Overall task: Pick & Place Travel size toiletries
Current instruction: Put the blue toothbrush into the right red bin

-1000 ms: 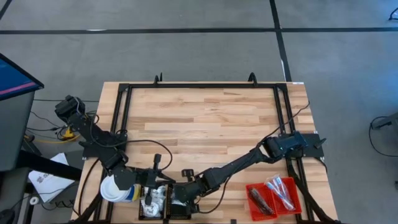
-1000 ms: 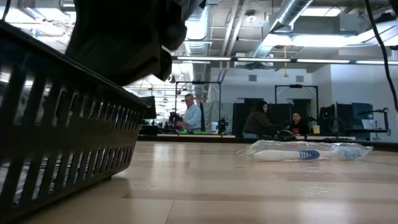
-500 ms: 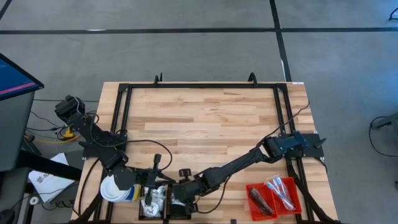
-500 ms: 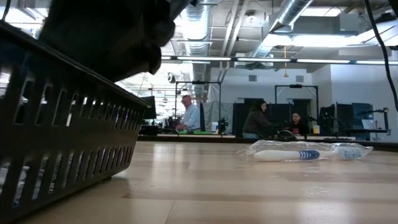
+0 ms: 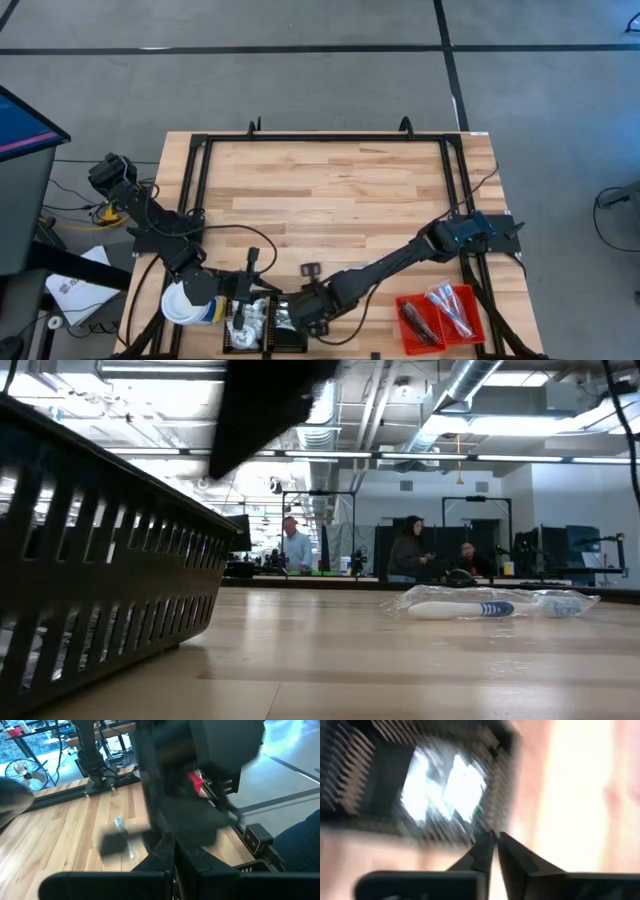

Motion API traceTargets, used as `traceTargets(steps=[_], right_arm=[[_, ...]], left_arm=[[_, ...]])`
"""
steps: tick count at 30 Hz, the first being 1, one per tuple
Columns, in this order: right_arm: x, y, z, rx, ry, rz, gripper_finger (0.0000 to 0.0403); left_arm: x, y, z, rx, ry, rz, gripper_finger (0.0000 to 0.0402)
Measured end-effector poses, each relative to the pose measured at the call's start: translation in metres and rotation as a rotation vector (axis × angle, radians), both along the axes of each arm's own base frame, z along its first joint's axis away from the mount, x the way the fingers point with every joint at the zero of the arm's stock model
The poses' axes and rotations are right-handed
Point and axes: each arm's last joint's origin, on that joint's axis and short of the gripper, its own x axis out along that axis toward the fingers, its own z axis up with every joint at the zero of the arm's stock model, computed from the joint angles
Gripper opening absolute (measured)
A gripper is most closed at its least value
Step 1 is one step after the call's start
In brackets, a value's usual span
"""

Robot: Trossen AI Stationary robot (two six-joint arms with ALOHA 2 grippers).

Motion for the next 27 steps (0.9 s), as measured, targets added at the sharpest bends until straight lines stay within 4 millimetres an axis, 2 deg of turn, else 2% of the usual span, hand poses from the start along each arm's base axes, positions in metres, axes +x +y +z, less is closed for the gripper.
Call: traceTargets(steps=[3, 5, 9, 16, 19, 22, 25, 27], right_arm=[[-0.018, -0.001, 0.021, -0.116, 0.061, -0.088, 0.0006], [-0.035, -0.001, 0.034, -0.208, 0.097, -0.134, 0.0014], [-0.066, 0.004, 0.062, -0.279, 0.096, -0.204, 0.0026], [-0.124, 0.028, 0.102, -0.379, -0.110, -0.292, 0.0005], [-0.146, 0.035, 0.110, -0.385, -0.208, -0.313, 0.0002], [-0.165, 0.032, 0.110, -0.413, -0.275, -0.340, 0.0002], [-0.181, 0.016, 0.111, -0.440, -0.344, -0.387, 0.0001], [-0.193, -0.001, 0.112, -0.438, -0.384, -0.438, 0.0001]], left_arm=[[0.000, 0.000, -0.001, -0.003, -0.002, 0.000, 0.0000], [0.000, 0.001, -0.003, -0.005, 0.003, 0.005, 0.0000], [0.003, 0.007, -0.009, -0.036, 0.016, 0.039, 0.0000], [0.017, 0.024, -0.017, -0.132, 0.044, 0.048, 0.0000], [0.034, 0.033, -0.026, -0.155, 0.063, 0.075, 0.0000], [0.062, 0.043, -0.037, -0.197, 0.068, 0.061, 0.0000], [0.096, 0.053, -0.050, -0.184, 0.084, 0.078, 0.0000], [0.117, 0.060, -0.056, -0.136, 0.093, 0.103, 0.0000]])
